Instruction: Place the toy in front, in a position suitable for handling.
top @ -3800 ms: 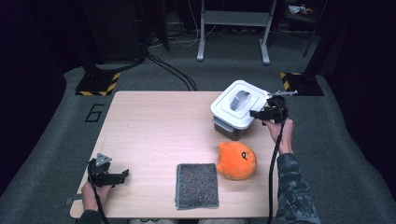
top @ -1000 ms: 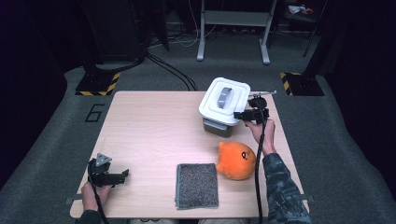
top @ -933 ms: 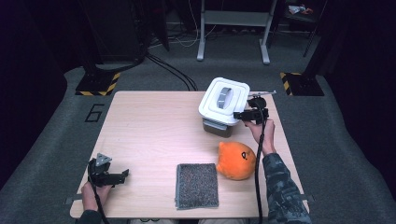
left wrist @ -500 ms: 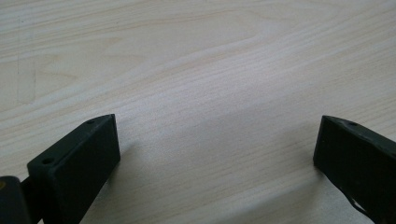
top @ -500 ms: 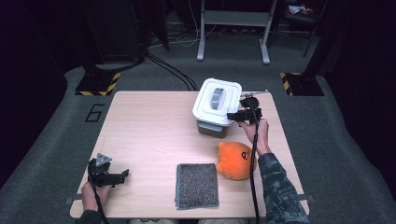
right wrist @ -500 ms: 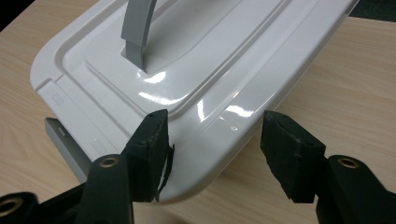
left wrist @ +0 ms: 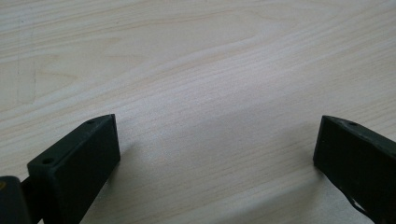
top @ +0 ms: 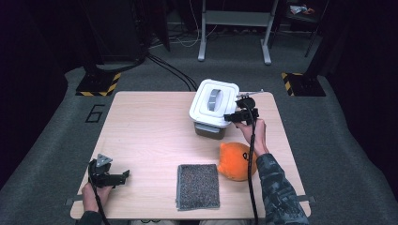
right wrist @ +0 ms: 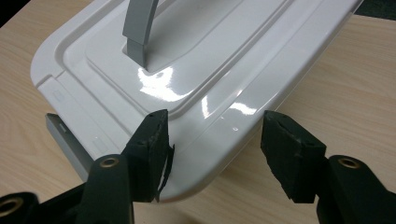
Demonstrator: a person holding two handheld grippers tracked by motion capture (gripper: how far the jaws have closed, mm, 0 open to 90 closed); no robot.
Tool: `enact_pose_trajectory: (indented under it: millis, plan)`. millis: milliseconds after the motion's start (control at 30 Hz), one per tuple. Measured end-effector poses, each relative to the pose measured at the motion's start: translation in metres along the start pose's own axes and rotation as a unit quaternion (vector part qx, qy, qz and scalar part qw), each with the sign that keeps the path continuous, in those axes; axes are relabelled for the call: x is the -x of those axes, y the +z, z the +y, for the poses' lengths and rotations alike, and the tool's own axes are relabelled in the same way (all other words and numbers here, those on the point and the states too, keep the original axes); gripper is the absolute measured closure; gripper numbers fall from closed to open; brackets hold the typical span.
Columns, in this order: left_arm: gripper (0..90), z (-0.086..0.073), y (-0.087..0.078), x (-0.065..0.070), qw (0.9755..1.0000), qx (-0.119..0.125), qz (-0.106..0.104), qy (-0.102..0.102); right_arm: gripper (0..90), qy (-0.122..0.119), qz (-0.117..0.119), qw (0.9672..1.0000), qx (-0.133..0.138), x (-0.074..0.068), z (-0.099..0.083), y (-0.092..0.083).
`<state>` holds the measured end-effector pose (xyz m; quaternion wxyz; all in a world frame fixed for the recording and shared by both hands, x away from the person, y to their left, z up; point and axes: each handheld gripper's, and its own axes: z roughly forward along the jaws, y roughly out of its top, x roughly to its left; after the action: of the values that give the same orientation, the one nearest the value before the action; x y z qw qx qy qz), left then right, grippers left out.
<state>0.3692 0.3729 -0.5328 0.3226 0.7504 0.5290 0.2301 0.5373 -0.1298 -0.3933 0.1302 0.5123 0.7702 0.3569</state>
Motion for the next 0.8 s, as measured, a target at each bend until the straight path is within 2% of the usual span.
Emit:
enact_pose_trajectory:
  millis: [133,333,800]
  plan:
    - [0.0,0.0,0.0,0.0,1.0,0.0,0.0,0.0,41.2,-0.005,0.003,1.0,-0.005,-0.003,0.001,0.0]
    - [0.0,0.0,0.0,0.0,1.0,-0.002,0.0,0.0,40.0,0.001,0.002,1.0,-0.005,-0.013,0.003,0.005]
    - [0.0,0.0,0.0,0.0,1.0,-0.001,0.0,0.0,37.5,-0.004,0.02,0.9997,-0.011,-0.028,0.005,0.011]
